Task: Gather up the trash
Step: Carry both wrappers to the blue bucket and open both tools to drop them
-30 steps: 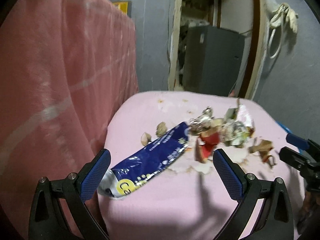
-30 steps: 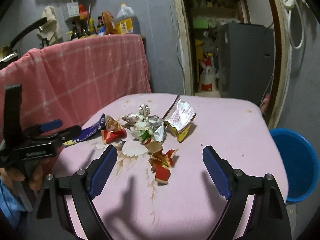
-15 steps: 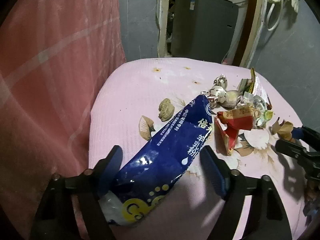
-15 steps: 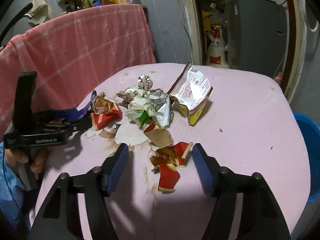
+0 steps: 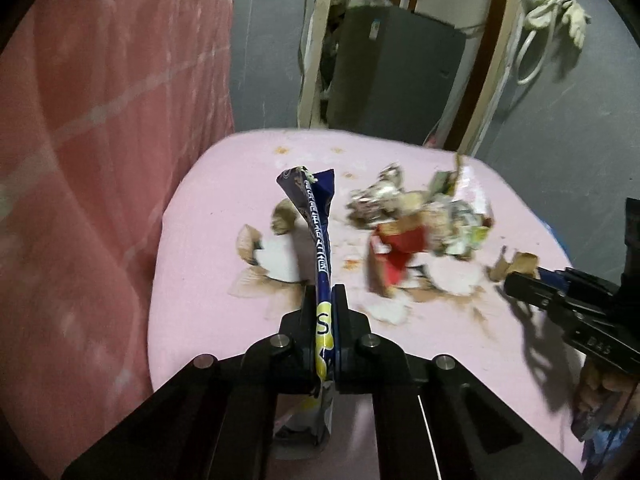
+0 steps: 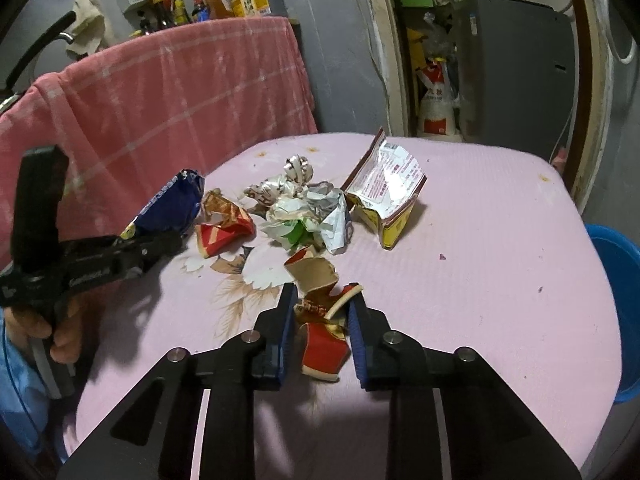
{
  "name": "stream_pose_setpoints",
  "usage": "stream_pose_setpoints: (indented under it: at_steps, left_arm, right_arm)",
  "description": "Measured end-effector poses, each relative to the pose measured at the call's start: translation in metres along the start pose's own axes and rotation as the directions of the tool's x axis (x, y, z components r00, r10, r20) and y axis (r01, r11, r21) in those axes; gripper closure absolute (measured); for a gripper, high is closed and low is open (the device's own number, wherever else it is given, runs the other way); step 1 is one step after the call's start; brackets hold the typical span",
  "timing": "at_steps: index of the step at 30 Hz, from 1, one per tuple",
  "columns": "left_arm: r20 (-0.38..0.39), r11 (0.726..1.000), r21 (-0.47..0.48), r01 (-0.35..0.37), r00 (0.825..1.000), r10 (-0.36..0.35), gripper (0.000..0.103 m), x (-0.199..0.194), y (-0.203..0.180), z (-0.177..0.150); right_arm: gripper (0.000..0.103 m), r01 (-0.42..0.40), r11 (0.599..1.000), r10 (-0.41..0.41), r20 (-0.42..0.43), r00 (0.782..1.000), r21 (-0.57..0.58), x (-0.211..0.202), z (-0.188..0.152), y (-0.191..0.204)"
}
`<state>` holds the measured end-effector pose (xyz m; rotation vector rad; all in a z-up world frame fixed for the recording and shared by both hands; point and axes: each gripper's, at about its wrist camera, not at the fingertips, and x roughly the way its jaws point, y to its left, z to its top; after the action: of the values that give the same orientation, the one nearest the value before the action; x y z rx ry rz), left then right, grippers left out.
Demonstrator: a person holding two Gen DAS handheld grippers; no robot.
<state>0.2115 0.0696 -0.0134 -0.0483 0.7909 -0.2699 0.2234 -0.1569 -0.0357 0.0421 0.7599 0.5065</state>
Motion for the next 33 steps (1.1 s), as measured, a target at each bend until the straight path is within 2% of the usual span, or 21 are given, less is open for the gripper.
stream_pose_setpoints:
  at_steps: [5,10,13,15,21,23,26,30,33]
  left_arm:
    - [0.125,0.998,-0.001,0.057,0.991,-0.056,0.099,-0.03,-0.035,-0.005]
    - [0.242,0.996,0.033,0.086,0.966,-0.091,0.099,-0.039,-0.077,0.01]
    - [0.306,0.991,0.059,0.12,0.943,-0.132,0.099,-0.035,-0.11,0.024]
    - [0.33,0.986,0.079,0.149,0.929,-0.167,0.099,-0.03,-0.132,0.035]
    - [0.34,0.96,0.149,0.237,0.9,-0.274,0.099,0.002,-0.192,0.07]
    - [0.317,0.948,0.183,0.26,0.897,-0.307,0.099,0.017,-0.216,0.081]
    - [0.262,0.929,0.207,0.306,0.898,-0.354,0.099,0.044,-0.247,0.093]
    - [0.152,0.9,0.235,0.366,0.901,-0.406,0.099,0.087,-0.283,0.107]
    - [0.043,0.887,0.236,0.396,0.908,-0.417,0.099,0.125,-0.308,0.115]
  right_arm:
    - [0.082,-0.008,1.0,0.009,0.121,0.993,-0.01,-0.03,-0.002,0.002]
    - [0.082,0.05,0.999,-0.046,0.295,0.955,-0.005,-0.075,0.004,-0.008]
    - [0.082,0.108,0.994,-0.106,0.392,0.914,0.016,-0.103,0.01,-0.023]
    - [0.082,0.153,0.988,-0.153,0.452,0.879,0.036,-0.122,0.014,-0.035]
    - [0.082,0.269,0.954,-0.295,0.547,0.783,0.13,-0.156,0.022,-0.089]
    - [0.082,0.293,0.94,-0.34,0.551,0.763,0.174,-0.162,0.02,-0.112]
    - [0.081,0.321,0.915,-0.402,0.514,0.757,0.243,-0.163,0.017,-0.15]
    - [0.079,0.324,0.882,-0.455,0.437,0.776,0.344,-0.156,0.009,-0.209]
    - [0.079,0.325,0.863,-0.473,0.393,0.788,0.386,-0.15,-0.005,-0.237]
